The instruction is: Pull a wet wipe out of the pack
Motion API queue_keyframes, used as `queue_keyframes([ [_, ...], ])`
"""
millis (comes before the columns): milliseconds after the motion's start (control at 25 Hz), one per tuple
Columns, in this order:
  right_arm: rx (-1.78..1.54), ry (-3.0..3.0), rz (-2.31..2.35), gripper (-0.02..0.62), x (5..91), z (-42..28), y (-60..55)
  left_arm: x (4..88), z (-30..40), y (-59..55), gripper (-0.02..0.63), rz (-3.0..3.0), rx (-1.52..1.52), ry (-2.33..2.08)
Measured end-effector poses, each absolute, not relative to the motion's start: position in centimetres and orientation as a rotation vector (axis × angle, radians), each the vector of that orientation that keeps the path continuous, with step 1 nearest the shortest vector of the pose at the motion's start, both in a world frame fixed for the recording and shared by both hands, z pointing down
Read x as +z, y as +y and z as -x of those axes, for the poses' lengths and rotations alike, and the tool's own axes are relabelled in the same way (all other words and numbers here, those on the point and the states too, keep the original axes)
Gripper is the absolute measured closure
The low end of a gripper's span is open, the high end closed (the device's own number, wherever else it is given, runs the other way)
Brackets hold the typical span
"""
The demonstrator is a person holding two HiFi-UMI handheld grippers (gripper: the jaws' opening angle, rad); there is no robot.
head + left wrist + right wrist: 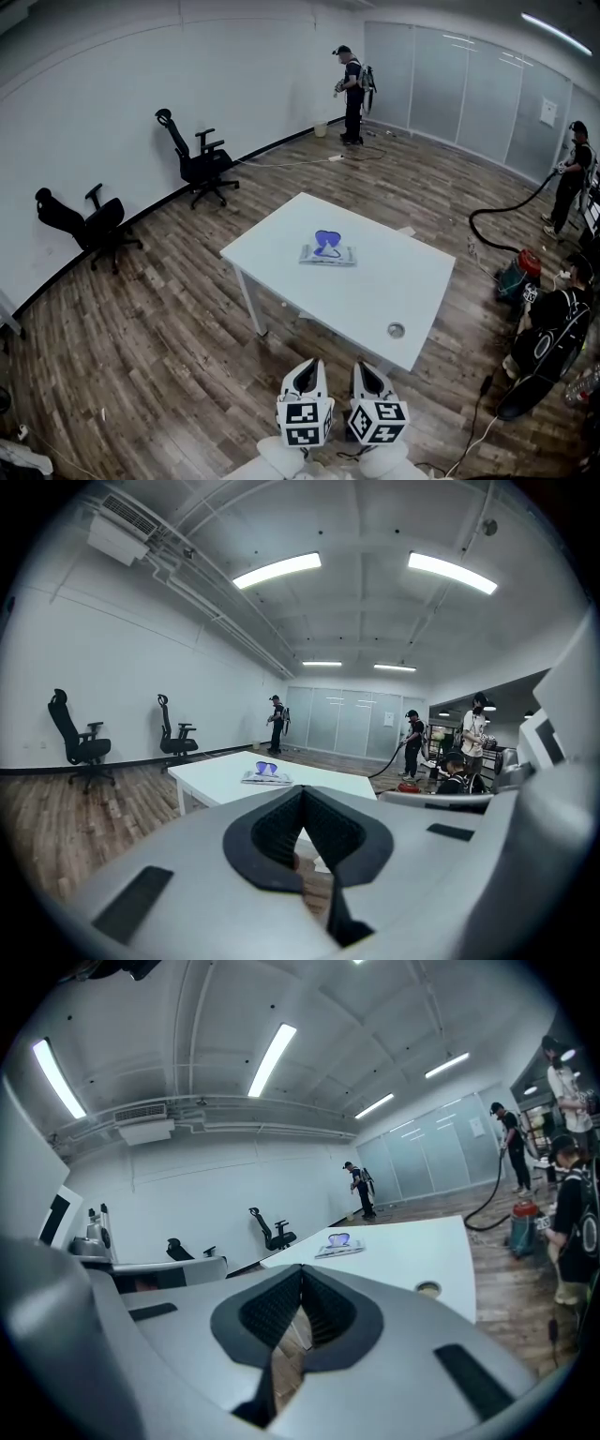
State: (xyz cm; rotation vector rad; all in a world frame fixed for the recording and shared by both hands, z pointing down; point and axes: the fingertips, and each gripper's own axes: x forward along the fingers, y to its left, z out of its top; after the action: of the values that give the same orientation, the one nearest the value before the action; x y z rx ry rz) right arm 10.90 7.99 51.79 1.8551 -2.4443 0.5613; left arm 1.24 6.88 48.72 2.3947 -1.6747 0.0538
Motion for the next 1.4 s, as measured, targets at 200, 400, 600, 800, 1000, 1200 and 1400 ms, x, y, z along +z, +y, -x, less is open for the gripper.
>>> queue_keyframes([
  [200,0.568,-2.436,-1.857,0.586,52.0,-11.0,6.8,48.9,-1.2,5.7,0.611,-2.394,0.057,-1.677],
  [400,0.556,-2.443,-1.840,0.586,51.8,-10.7,5.1,48.8,-0.9,3.8,0.611,-2.385,0.058,-1.685],
  [600,0.567,-2.435,-1.844,0.586,52.1,-10.3,3.0,48.6,-0.4,1.9,0.611,-2.391,0.052,-1.696],
  [800,0.578,-2.442,-1.823,0.586,52.2,-9.5,0.2,48.8,-0.2,-0.9,0.609,-2.399,0.057,-1.689],
  [1000,0.578,-2.429,-1.833,0.586,52.0,-8.8,-2.9,48.6,0.4,-4.0,0.609,-2.397,0.067,-1.673],
  [1200,0.579,-2.415,-1.843,0.586,52.0,-8.1,-6.3,48.6,1.5,-7.4,0.611,-2.394,0.065,-1.672],
  [1400,0.576,-2.401,-1.857,0.586,52.0,-7.4,-9.9,48.8,2.5,-11.3,0.611,-2.392,0.064,-1.659],
])
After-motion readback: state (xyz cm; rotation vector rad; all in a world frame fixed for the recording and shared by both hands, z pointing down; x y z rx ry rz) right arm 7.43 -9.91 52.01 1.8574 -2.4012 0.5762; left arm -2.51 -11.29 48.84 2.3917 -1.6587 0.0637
